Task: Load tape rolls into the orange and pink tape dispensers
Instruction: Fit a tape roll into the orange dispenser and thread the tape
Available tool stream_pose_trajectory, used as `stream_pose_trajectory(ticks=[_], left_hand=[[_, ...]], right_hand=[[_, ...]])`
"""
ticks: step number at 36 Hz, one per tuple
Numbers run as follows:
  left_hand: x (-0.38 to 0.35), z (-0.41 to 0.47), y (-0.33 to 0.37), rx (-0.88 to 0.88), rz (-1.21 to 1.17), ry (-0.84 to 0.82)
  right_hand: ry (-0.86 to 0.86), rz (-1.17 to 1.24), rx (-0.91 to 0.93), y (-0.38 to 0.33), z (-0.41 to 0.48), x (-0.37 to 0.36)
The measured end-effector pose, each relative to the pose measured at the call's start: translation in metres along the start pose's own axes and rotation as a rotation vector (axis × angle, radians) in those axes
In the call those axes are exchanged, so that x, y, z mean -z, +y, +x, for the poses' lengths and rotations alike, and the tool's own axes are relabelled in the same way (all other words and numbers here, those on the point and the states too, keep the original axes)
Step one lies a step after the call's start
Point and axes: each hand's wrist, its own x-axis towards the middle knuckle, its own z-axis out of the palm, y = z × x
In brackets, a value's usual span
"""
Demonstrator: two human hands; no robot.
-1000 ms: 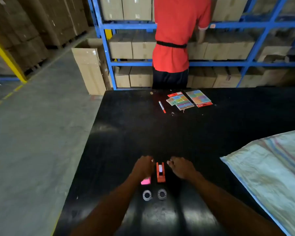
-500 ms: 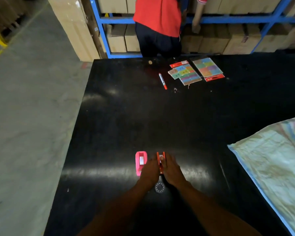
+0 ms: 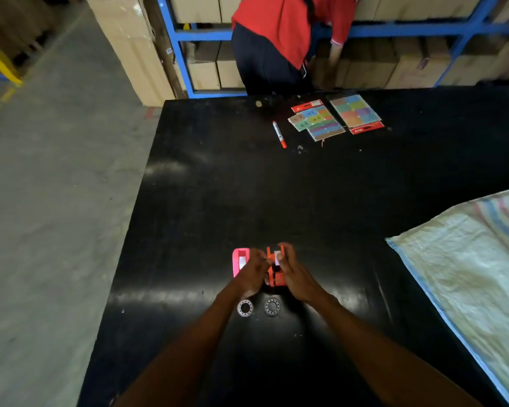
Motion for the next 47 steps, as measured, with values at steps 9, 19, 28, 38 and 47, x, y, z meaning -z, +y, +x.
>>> stream_pose_trajectory(ticks=[9,19,28,38,47], left_hand=[[-0.006,-0.008,0.008,0.03,0.269,0.138],[-0.047,0.012,0.002,0.133,0.649,0.247],[-0.06,0.022,-0.008,0.15,0.746,0.28],[-0.059,0.02,-0.011,0.109,0.743,0.316],[-0.051,0.006,-0.002,0.092,0.722,0.333]], right_hand=[[0.15,0.065,0.048,0.001,-0.018,0.038],[0.117,-0.015,0.015,0.009,-0.041,0.041],[0.085,0.049,-0.01,0.022,-0.052,0.033],[0.073,0.072,-0.016,0.019,-0.052,0.03],[0.084,0.085,-0.025,0.022,-0.054,0.031]])
